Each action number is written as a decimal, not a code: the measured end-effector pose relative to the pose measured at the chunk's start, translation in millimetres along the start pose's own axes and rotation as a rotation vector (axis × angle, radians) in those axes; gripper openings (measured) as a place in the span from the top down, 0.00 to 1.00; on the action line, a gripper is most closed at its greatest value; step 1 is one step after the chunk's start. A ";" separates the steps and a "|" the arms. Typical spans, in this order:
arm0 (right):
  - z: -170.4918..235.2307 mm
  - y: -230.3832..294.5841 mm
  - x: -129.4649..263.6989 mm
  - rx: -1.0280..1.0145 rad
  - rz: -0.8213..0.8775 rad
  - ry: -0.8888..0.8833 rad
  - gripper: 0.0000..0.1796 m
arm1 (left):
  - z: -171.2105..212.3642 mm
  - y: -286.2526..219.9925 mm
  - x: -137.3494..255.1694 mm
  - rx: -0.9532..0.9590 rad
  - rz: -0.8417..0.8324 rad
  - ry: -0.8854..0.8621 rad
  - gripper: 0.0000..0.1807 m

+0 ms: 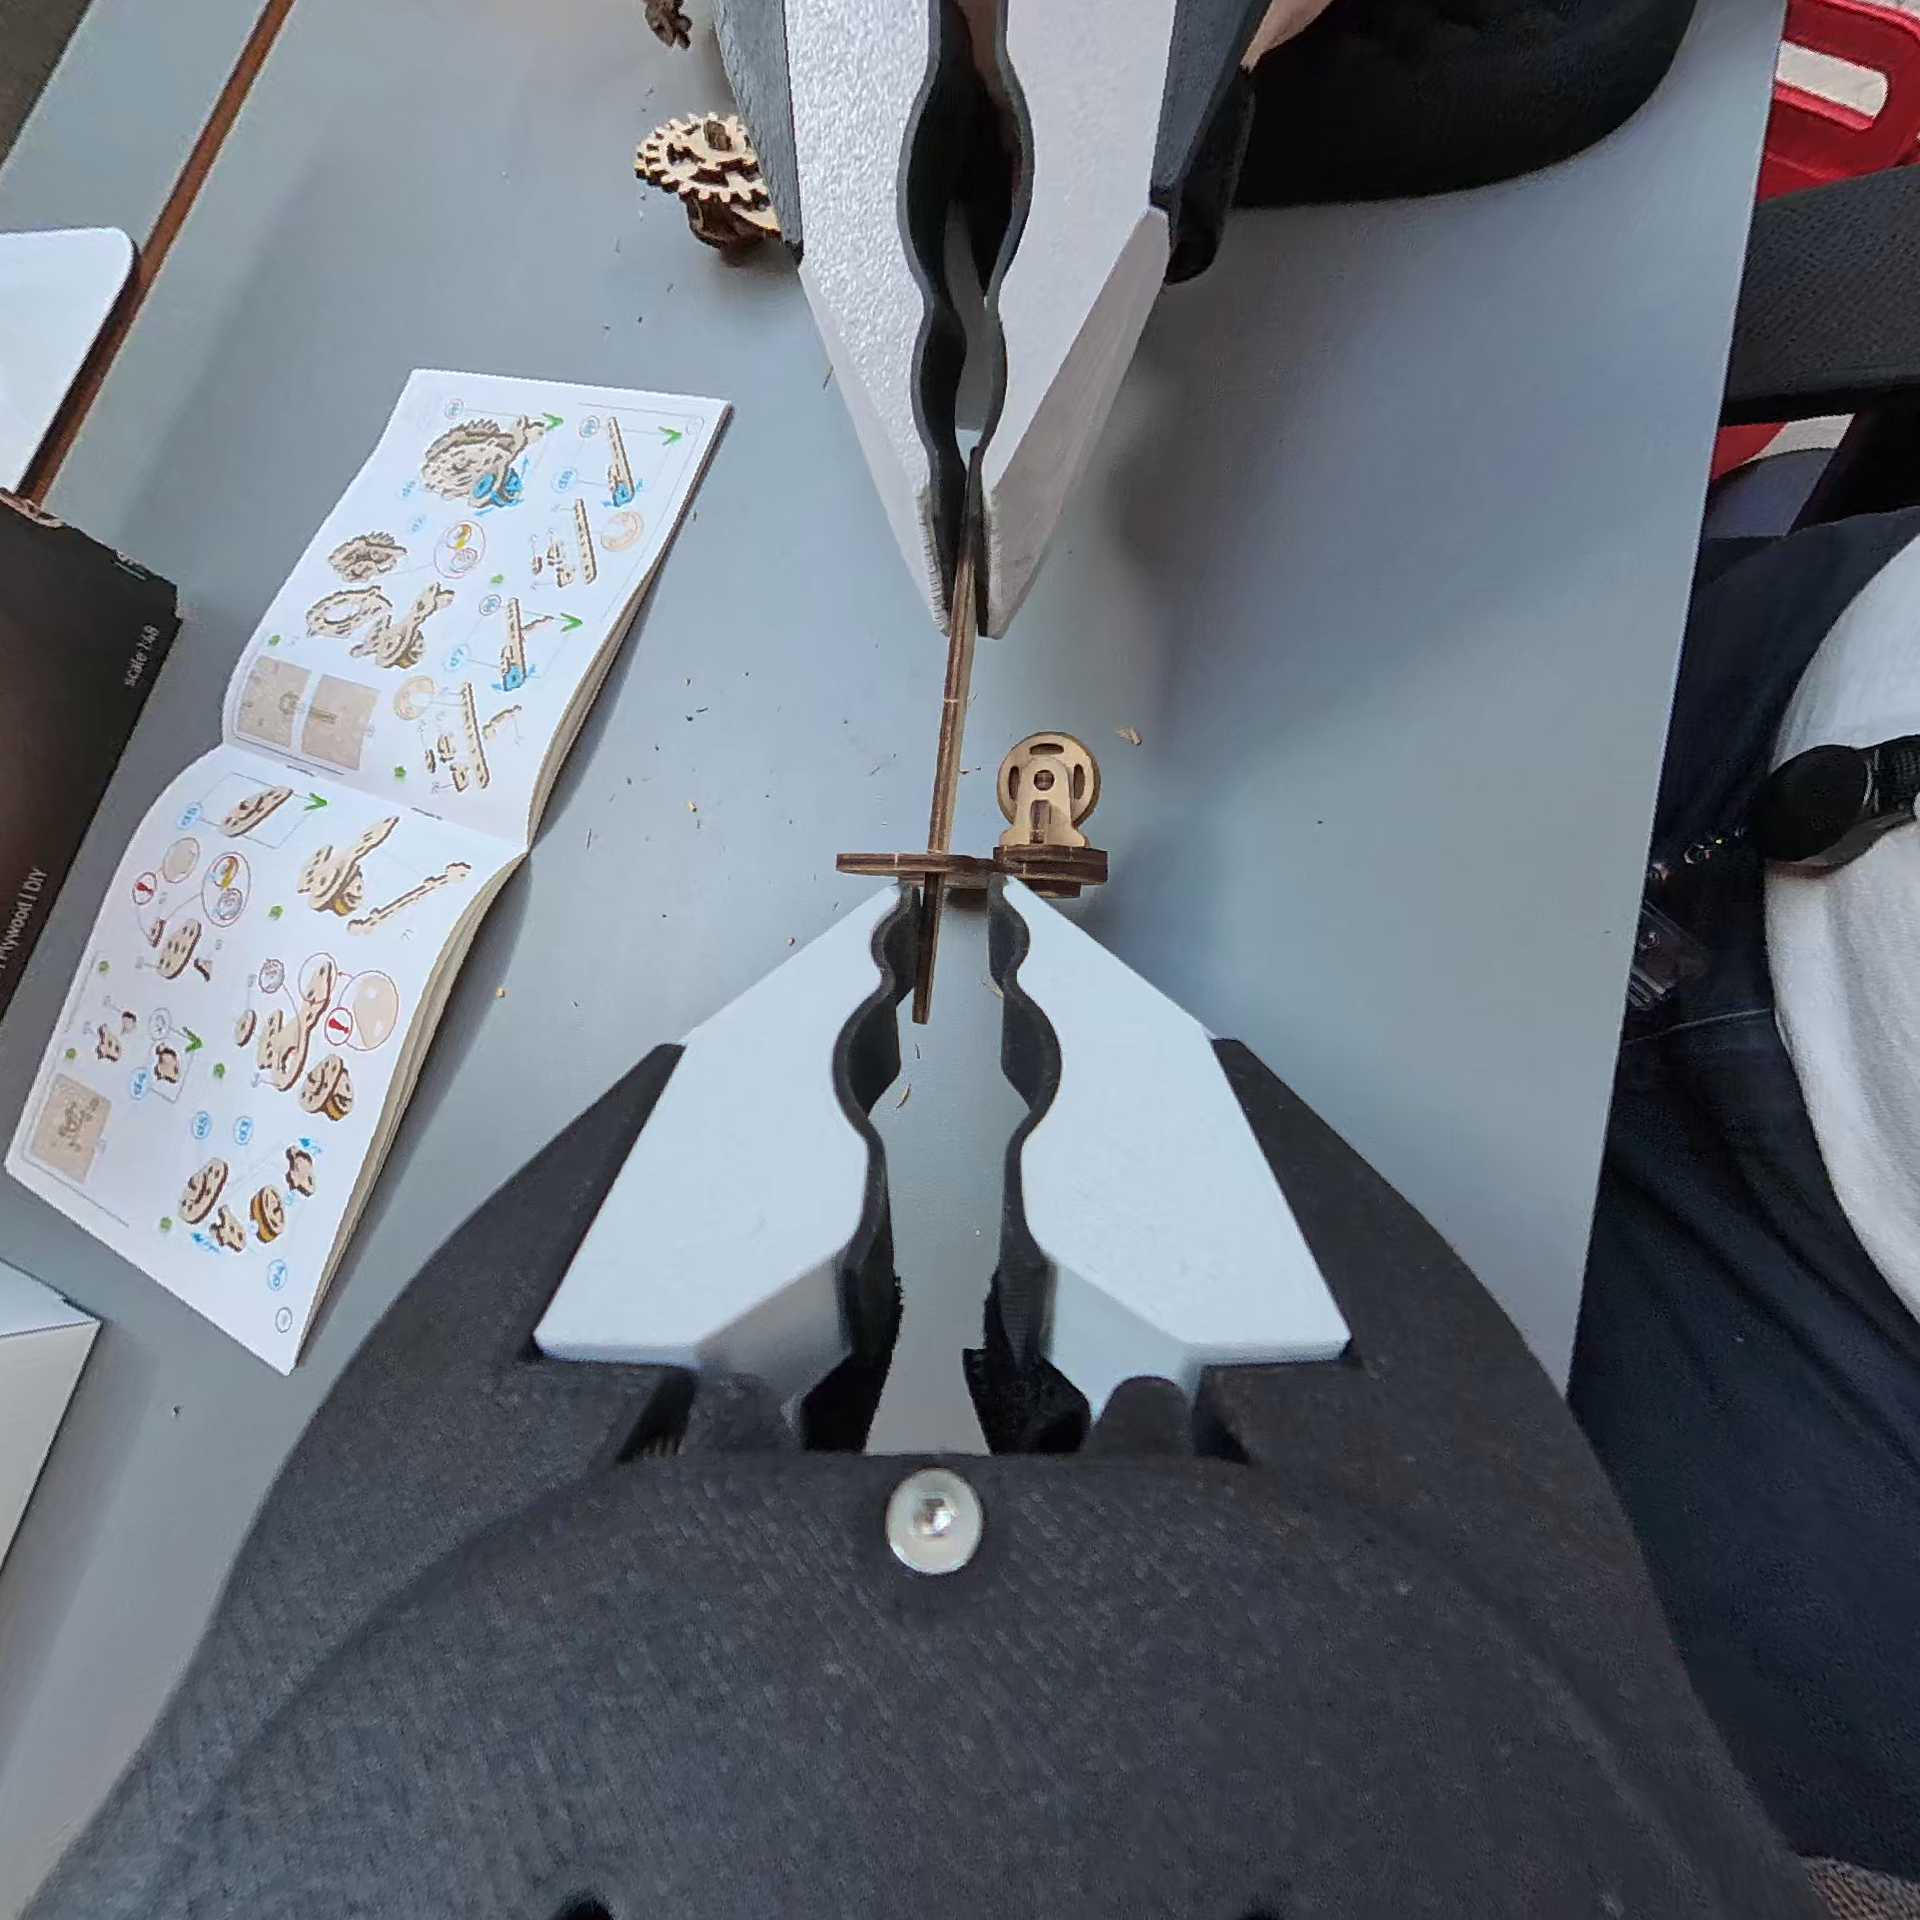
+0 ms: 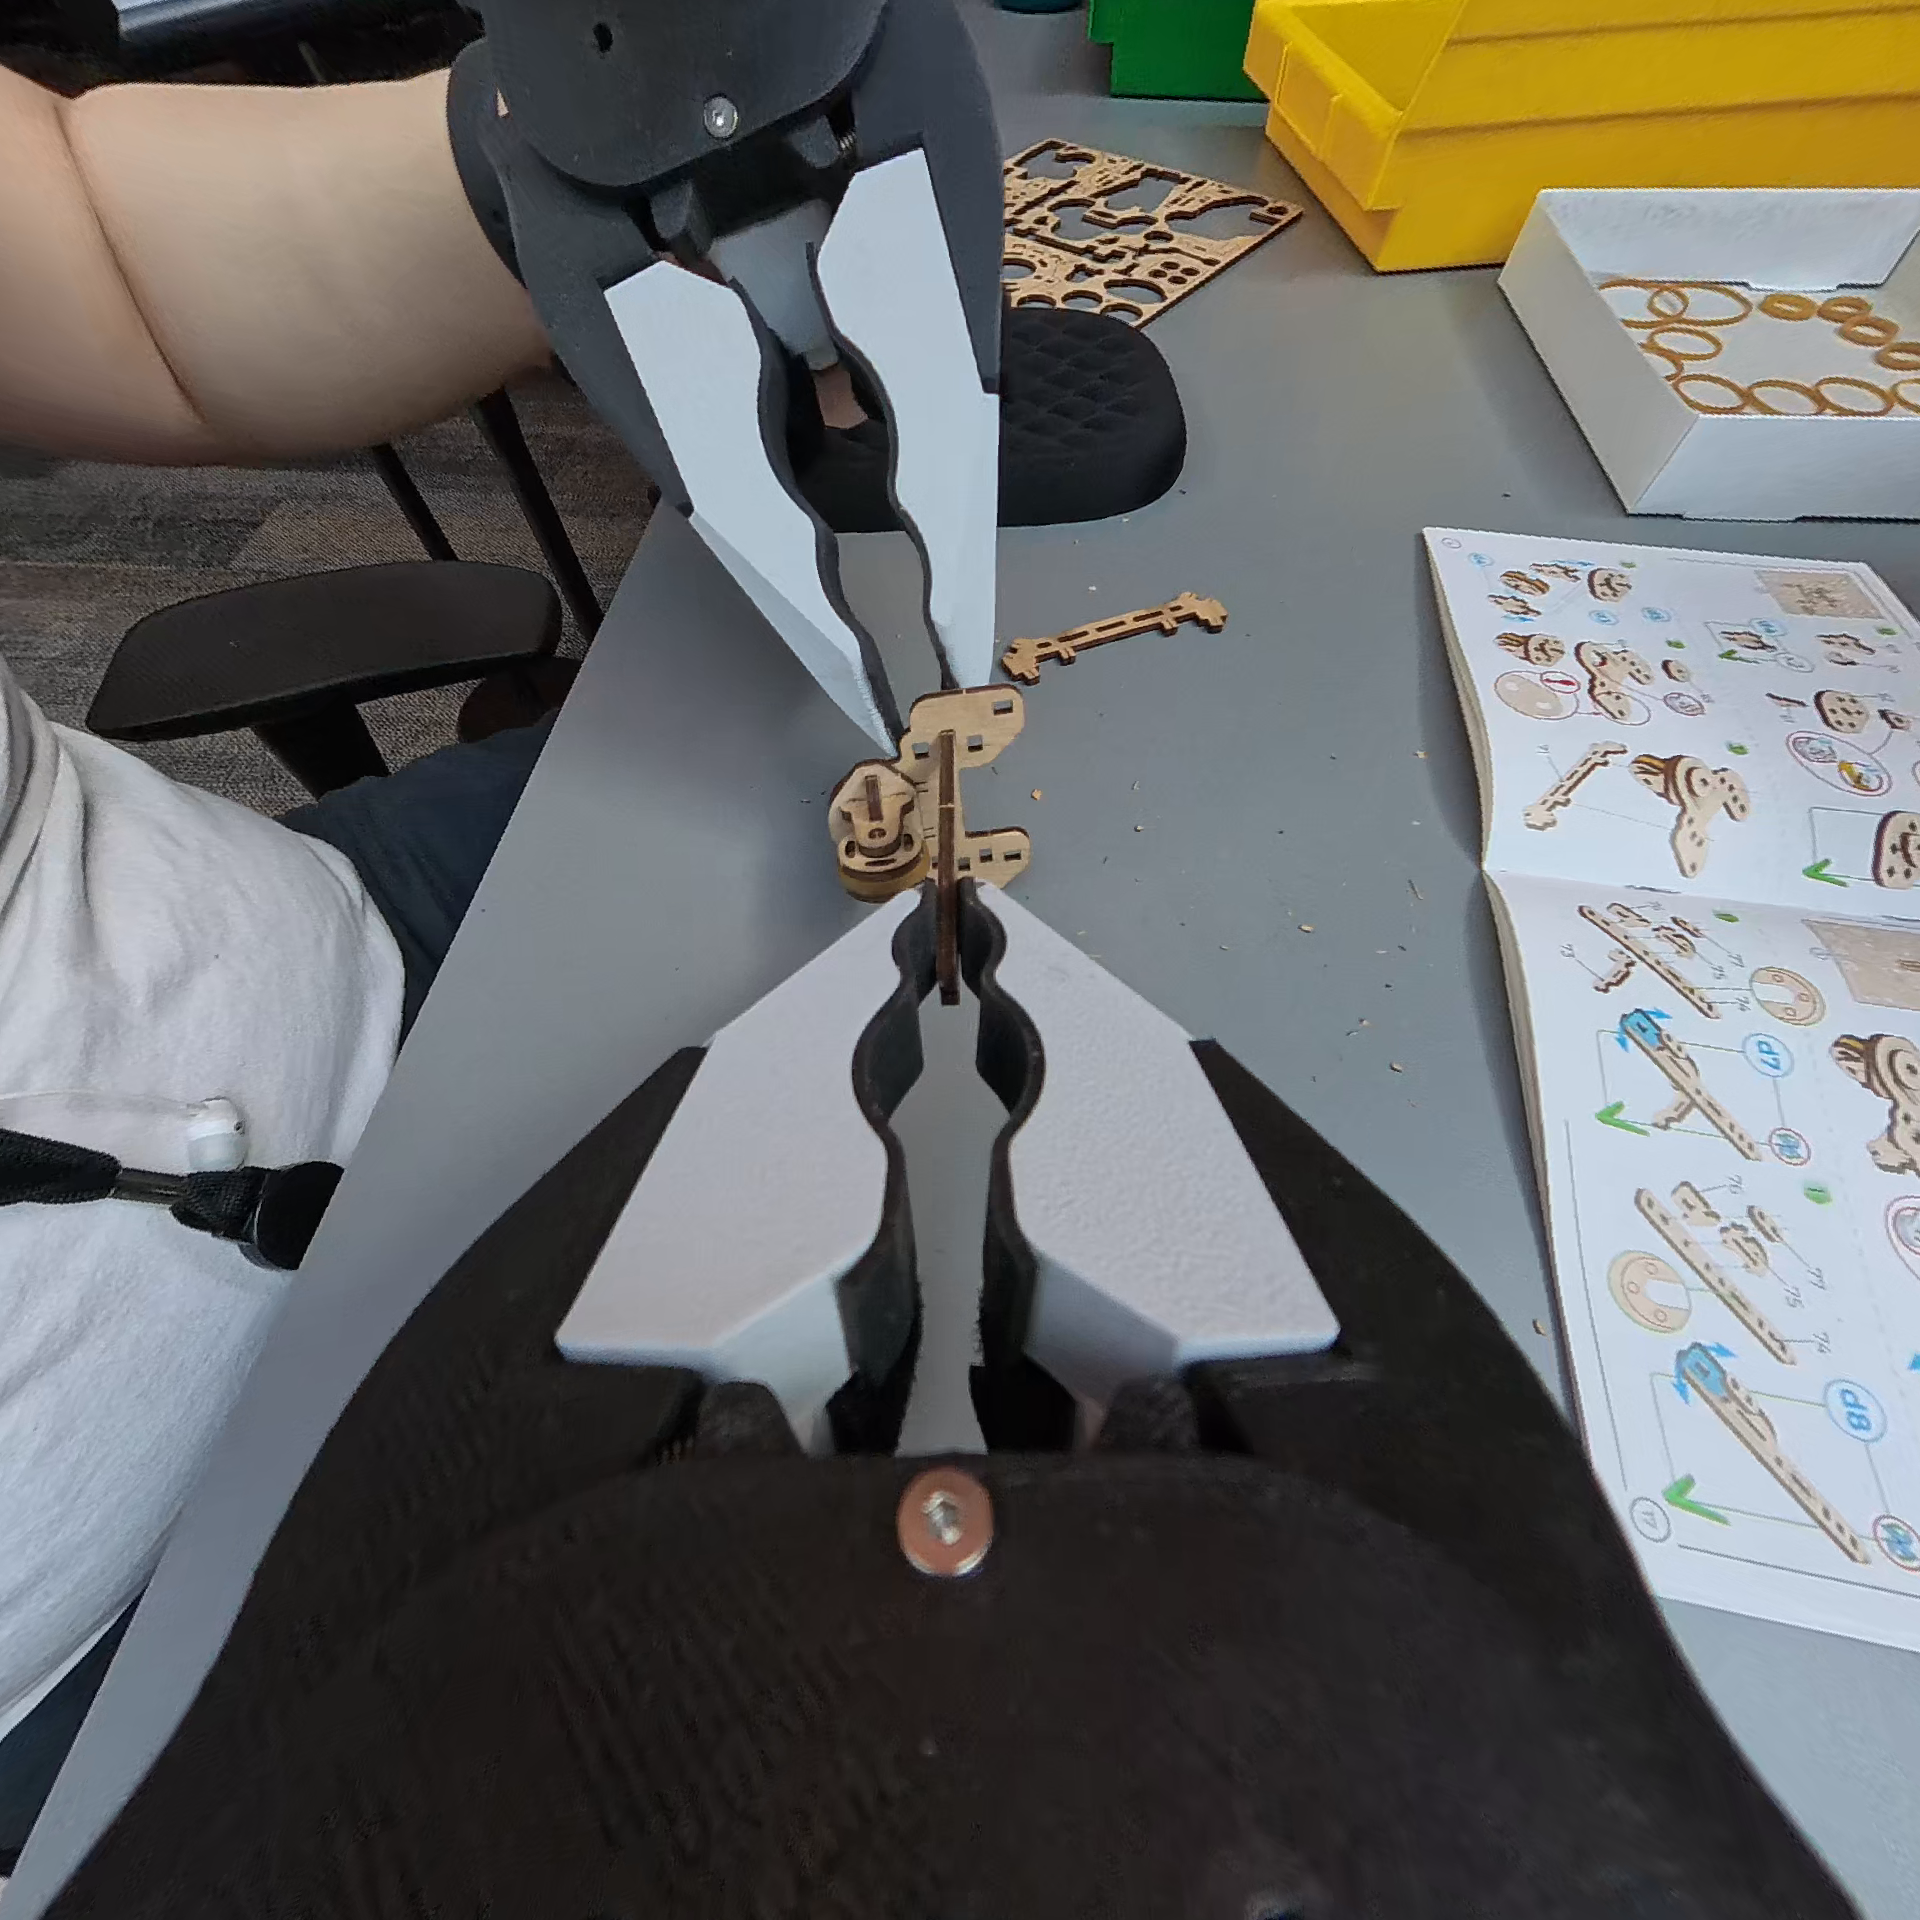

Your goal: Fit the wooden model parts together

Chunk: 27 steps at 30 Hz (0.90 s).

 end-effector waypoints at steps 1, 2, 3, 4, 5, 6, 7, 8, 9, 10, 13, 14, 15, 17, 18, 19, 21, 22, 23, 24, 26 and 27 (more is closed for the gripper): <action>0.0 -0.1 0.0 -0.001 -0.007 -0.002 0.99 | -0.2 -0.4 -0.3 -0.013 0.009 -0.003 0.94; -0.3 -0.7 0.0 -0.002 -0.011 -0.006 0.99 | -0.5 -0.8 -0.6 -0.025 0.012 -0.003 0.94; -0.7 -0.7 0.2 -0.005 -0.021 -0.010 0.99 | -0.8 -1.3 -1.0 -0.035 0.013 -0.001 0.95; -0.8 -1.0 0.3 -0.005 -0.028 -0.013 0.99 | -1.0 -1.7 -1.4 -0.044 0.013 0.001 0.95; -1.0 -1.7 0.2 -0.009 -0.030 -0.018 0.99 | -1.2 -1.7 -1.9 -0.053 0.010 0.003 0.95; -1.5 -1.7 0.3 -0.012 -0.034 -0.021 0.99 | -1.1 -1.4 -2.3 -0.059 0.007 0.003 0.95; -1.7 -1.6 0.3 -0.007 -0.036 -0.022 0.99 | -1.2 -1.5 -2.5 -0.066 0.008 0.004 0.95; -1.6 -1.7 0.4 0.001 -0.034 -0.021 0.99 | -1.2 -1.5 -2.6 -0.075 0.005 0.005 0.95; -1.3 -1.7 0.5 0.005 -0.034 -0.020 0.99 | -1.0 -1.5 -2.7 -0.087 -0.001 0.005 0.95; -1.3 -1.8 0.2 0.003 -0.032 -0.018 0.99 | -0.6 -1.2 -2.0 -0.096 -0.010 0.003 0.95; -1.2 1.9 -1.0 -0.004 -0.057 -0.012 0.99 | 2.0 5.8 5.4 -0.040 -0.025 -0.042 0.85; -0.9 1.8 -0.8 0.002 -0.051 -0.013 0.99 | 2.3 6.7 7.5 0.003 0.001 -0.079 0.83; -0.6 1.6 -0.5 0.005 -0.049 -0.014 0.99 | 1.7 5.7 8.7 0.041 0.041 -0.125 0.80; -0.2 1.5 -0.2 0.003 -0.056 -0.019 0.99 | -0.2 3.4 7.8 0.099 0.103 -0.206 0.77; 0.1 2.1 -0.2 0.009 -0.060 -0.020 0.99 | -0.7 2.9 5.8 0.118 0.115 -0.232 0.76; 0.3 2.8 0.0 0.020 -0.062 -0.022 0.99 | -0.6 2.9 3.2 0.130 0.121 -0.247 0.75; 0.8 4.0 0.2 0.042 -0.060 -0.025 0.99 | -0.8 2.5 -1.4 0.144 0.134 -0.273 0.77; 1.0 4.7 0.3 0.052 -0.062 -0.028 0.99 | -0.5 1.4 -4.2 0.152 0.153 -0.282 0.80; 1.2 5.0 0.3 0.060 -0.063 -0.028 0.99 | -0.2 0.2 -6.8 0.158 0.174 -0.290 0.82; 1.6 5.5 0.4 0.063 -0.068 -0.028 0.99 | -0.7 -0.2 -8.4 0.164 0.191 -0.307 0.83; 2.5 5.1 0.8 0.067 -0.072 -0.030 0.99 | -0.4 1.5 -9.8 0.154 0.191 -0.339 0.86; 2.7 4.6 1.0 0.061 -0.075 -0.031 0.99 | -0.4 1.4 -10.0 0.148 0.194 -0.345 0.86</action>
Point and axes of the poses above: each gripper's, where its closed fingertips meet, x back along the fingers, z out of its underside, y = z × x across the jaws, the point moved 5 cm from there along x, back along the fingers, and after that the axes turned 7 degrees about z, right-handed, at the moved point
